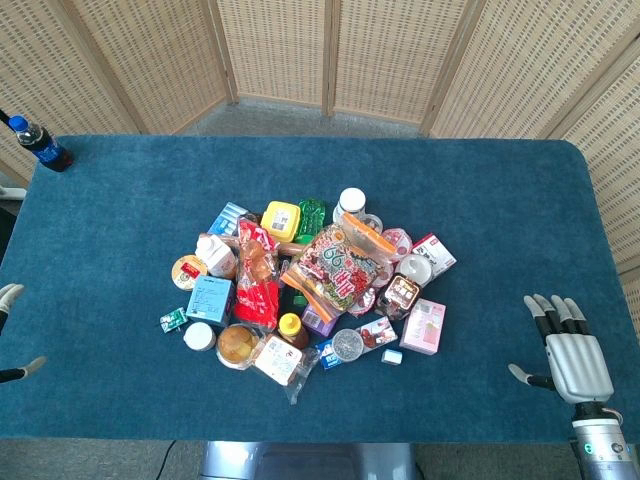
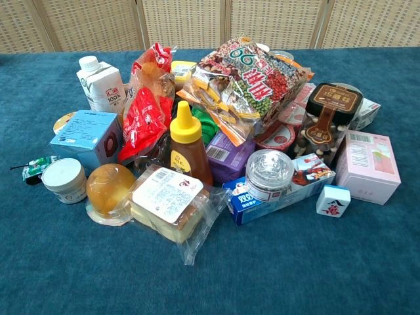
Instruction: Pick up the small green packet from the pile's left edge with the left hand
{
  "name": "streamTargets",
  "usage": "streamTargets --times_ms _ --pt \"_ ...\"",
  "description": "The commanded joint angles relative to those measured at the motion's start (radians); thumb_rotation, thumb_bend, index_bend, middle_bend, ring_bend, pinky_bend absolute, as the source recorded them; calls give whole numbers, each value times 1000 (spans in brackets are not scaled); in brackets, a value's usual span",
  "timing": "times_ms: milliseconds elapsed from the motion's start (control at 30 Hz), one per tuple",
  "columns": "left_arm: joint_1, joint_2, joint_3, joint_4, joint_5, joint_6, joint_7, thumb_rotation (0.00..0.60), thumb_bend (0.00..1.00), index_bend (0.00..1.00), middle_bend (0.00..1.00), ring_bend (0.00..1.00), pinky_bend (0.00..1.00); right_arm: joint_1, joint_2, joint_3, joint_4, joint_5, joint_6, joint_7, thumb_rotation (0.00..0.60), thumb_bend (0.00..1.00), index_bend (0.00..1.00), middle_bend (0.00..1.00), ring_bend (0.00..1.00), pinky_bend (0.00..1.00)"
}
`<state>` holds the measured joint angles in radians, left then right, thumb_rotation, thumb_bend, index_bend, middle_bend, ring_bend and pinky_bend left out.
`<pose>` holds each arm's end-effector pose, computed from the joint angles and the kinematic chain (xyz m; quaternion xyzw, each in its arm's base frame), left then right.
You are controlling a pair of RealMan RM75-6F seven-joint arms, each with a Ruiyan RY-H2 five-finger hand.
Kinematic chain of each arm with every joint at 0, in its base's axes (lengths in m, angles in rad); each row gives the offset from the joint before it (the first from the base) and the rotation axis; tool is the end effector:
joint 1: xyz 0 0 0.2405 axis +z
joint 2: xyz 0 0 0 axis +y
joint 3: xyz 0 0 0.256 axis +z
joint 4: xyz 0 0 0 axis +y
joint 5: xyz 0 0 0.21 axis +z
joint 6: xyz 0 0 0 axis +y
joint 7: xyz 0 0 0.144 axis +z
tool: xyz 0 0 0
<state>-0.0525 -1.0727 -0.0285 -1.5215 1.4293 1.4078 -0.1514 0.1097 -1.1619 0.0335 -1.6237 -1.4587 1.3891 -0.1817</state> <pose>-0.3533 0.1660 0.1776 -0.5694 -0.4434 -0.3457 0.5997 -0.3118 -0.1838 0.1310 0.6360 -0.3821 0.3192 0.5896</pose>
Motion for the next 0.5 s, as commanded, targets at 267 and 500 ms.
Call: streamTargets --times_ms 267,500 --pt "-15 -14 2 8 -1 -28 3 600 24 0 0 0 0 0 2 0 -4 -3 2 -1 486 0 0 0 0 0" --pt "-97 -53 -9 -5 -30 -162 65 600 23 1 0 0 0 0 1 1 -2 3 -1 -5 487 0 0 0 0 0"
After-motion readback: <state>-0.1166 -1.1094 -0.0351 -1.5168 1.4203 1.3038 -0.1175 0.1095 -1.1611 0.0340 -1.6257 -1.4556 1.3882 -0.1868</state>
